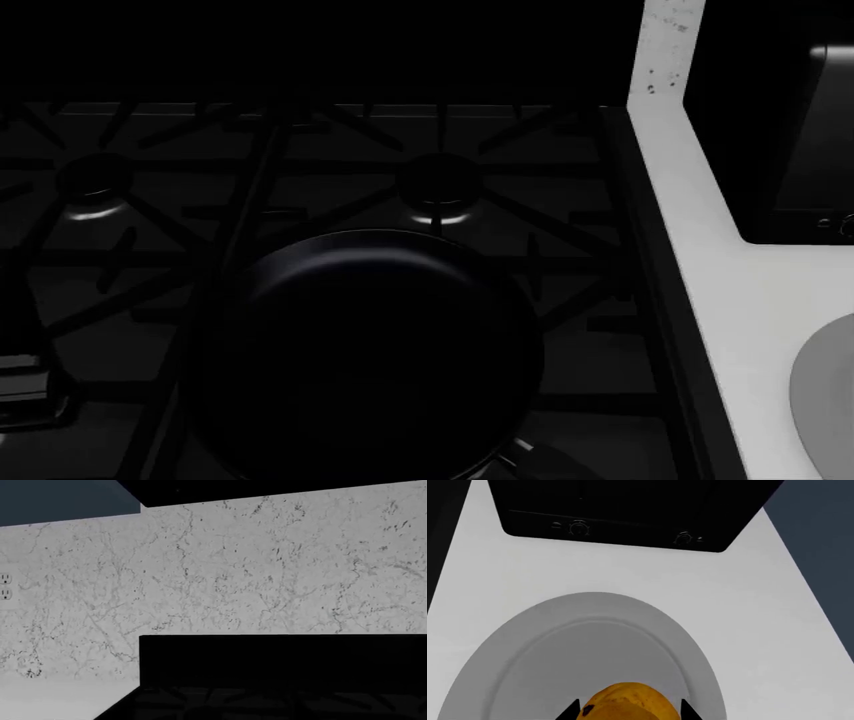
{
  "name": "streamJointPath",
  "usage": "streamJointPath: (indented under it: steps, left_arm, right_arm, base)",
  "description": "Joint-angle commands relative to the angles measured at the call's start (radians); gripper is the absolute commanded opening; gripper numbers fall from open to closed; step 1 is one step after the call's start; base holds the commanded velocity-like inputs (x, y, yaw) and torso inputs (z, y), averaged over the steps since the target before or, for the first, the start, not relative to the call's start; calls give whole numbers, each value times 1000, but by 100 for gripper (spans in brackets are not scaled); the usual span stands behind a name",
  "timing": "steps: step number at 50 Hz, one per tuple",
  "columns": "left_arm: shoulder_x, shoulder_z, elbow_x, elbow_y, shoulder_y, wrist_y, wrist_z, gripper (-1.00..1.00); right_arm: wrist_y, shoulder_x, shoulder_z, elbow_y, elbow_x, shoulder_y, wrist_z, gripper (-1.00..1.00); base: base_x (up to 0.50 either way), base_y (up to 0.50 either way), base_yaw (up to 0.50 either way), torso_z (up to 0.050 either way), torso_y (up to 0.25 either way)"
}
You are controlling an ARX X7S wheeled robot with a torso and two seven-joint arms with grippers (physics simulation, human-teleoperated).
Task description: Pick the mango from the pan and place it on the plate.
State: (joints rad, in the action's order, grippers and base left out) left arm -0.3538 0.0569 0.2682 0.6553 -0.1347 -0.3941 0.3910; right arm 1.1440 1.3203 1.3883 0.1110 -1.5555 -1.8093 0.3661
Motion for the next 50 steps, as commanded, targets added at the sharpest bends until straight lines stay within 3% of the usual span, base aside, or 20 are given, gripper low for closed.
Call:
streamJointPath:
  steps: [1, 50]
  left_arm:
    - [-3, 0, 3, 5, 5, 2, 5, 100]
    - [-9, 5, 13, -21, 17, 34, 12, 100]
  right_arm:
    - [-16, 3, -21, -6, 47, -43, -14, -100]
    - [-145, 14, 2, 11, 18, 90, -4, -100]
  base:
    - [0, 0, -3, 0, 0]
    - [0, 0, 0, 0, 1]
